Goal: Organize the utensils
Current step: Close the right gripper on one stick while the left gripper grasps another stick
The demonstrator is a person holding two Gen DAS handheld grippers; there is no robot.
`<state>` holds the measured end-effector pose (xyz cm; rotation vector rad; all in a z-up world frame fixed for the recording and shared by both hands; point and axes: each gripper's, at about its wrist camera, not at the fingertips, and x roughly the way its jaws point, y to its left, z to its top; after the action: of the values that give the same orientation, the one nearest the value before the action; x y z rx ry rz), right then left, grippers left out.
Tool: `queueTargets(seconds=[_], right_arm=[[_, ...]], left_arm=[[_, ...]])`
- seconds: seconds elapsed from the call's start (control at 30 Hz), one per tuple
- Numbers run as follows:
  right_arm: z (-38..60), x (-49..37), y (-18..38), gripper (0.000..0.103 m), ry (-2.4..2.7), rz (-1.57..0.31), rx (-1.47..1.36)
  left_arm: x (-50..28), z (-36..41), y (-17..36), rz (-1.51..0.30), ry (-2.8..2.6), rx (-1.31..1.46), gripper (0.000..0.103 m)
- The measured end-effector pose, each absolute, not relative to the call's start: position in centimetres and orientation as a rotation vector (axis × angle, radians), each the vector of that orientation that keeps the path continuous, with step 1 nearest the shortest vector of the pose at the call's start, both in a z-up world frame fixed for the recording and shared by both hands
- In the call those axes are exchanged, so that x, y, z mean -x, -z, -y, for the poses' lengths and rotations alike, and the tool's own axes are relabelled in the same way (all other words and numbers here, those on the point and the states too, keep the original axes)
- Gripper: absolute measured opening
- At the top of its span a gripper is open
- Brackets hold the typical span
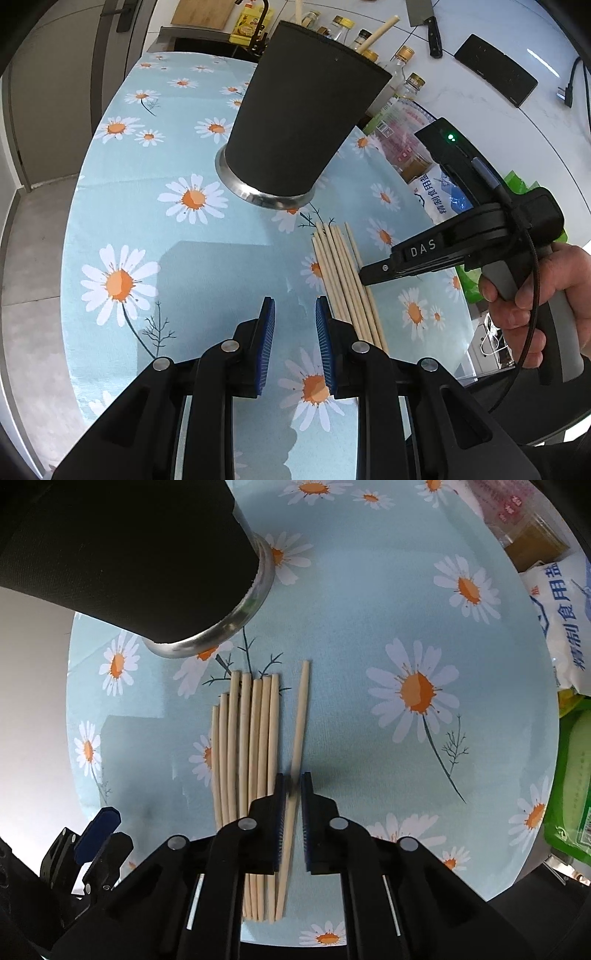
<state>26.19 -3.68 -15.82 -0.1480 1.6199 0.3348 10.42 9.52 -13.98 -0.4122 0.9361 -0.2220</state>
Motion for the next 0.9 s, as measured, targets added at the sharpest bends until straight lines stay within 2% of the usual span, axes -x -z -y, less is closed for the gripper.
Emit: queueTargets(seconds=[0.33,0.7,0.9], right_arm=[[5.5,-26.0,15.6,0.005,-0.407,-1.624,0.117],[9.9,-26.5,10.3,0.005,-0.594,-1.515,0.015],[11.4,-26.5,9.3,0.005,-0.67,-1.496,-0.039]], left_arm=[[-11.1,-8.2,14.4,-0.99,0.21,0.398,0.022],[-13.0,-5.5,14.8,-1.101,0.193,0.341,0.022],[-14.5,-4.5,15.5,-1.2,0.15,0.335,0.022]])
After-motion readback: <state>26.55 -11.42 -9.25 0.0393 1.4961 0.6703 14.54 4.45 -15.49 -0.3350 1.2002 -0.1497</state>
